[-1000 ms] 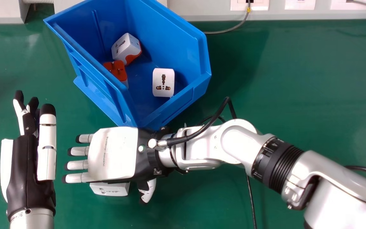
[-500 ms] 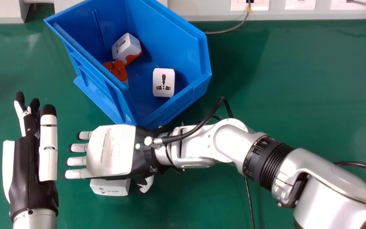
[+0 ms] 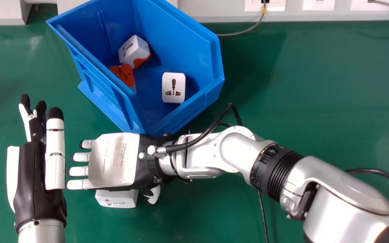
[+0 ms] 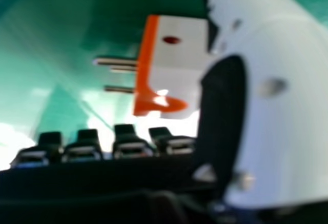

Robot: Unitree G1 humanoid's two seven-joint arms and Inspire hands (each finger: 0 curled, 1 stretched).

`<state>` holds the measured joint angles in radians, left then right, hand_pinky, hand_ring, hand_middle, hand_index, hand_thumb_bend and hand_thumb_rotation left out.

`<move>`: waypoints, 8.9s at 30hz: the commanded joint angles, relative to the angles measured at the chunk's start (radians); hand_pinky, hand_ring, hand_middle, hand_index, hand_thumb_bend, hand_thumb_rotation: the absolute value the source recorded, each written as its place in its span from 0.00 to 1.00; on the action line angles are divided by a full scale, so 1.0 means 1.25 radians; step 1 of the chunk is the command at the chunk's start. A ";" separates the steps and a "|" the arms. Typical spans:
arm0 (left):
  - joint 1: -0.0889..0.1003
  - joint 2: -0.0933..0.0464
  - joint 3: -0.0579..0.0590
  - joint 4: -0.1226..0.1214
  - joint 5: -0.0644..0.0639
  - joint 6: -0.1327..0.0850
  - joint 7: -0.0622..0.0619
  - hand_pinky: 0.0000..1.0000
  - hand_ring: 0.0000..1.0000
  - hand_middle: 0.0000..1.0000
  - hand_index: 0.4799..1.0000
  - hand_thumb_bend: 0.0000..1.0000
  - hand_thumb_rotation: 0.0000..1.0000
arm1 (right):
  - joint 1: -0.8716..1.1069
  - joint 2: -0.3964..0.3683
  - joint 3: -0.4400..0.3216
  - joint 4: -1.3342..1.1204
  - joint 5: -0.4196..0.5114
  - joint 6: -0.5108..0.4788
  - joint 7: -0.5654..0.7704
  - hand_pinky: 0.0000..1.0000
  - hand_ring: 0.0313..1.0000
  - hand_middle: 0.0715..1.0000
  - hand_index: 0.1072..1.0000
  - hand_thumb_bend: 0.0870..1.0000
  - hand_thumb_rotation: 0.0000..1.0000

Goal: Pick all objects and put in blue box

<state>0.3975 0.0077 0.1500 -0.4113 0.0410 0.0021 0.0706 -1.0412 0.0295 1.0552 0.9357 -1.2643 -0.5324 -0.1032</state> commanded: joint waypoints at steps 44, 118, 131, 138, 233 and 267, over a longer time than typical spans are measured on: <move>0.037 -0.021 -0.030 -0.087 0.039 0.024 0.021 1.00 1.00 1.00 1.00 0.35 1.00 | -0.039 0.069 0.069 0.160 0.032 0.033 -0.015 0.64 0.91 0.93 0.88 0.38 0.01; -0.013 -0.017 -0.009 -0.077 0.024 0.071 0.016 1.00 1.00 1.00 1.00 0.33 1.00 | 0.135 -0.125 -0.129 -0.136 0.274 -0.118 0.107 0.04 0.05 0.10 0.42 0.47 0.12; -0.020 -0.017 -0.008 -0.073 0.023 0.073 0.016 1.00 1.00 1.00 1.00 0.33 1.00 | 0.218 -0.174 -0.182 -0.252 0.329 -0.165 0.176 0.02 0.03 0.07 0.42 0.46 0.12; -0.028 -0.014 -0.001 -0.067 0.019 0.077 0.013 1.00 1.00 1.00 1.00 0.33 1.00 | 0.262 -0.218 -0.215 -0.315 0.351 -0.167 0.209 0.01 0.02 0.06 0.42 0.46 0.12; -0.045 0.028 0.038 -0.015 -0.002 0.046 -0.017 1.00 1.00 1.00 1.00 0.36 1.00 | -0.124 -0.085 -0.384 0.005 0.296 0.215 0.012 0.05 0.06 0.10 0.40 0.44 0.15; -0.043 0.029 0.053 -0.012 -0.043 0.040 -0.032 1.00 1.00 1.00 1.00 0.38 1.00 | -0.233 -0.002 -0.244 0.216 0.243 0.284 -0.129 0.08 0.09 0.15 0.42 0.47 0.12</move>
<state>0.3464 0.0450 0.2153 -0.4070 -0.0101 0.0690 0.0272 -1.2854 0.0165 0.7462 1.2133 -0.9513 -0.1983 -0.2218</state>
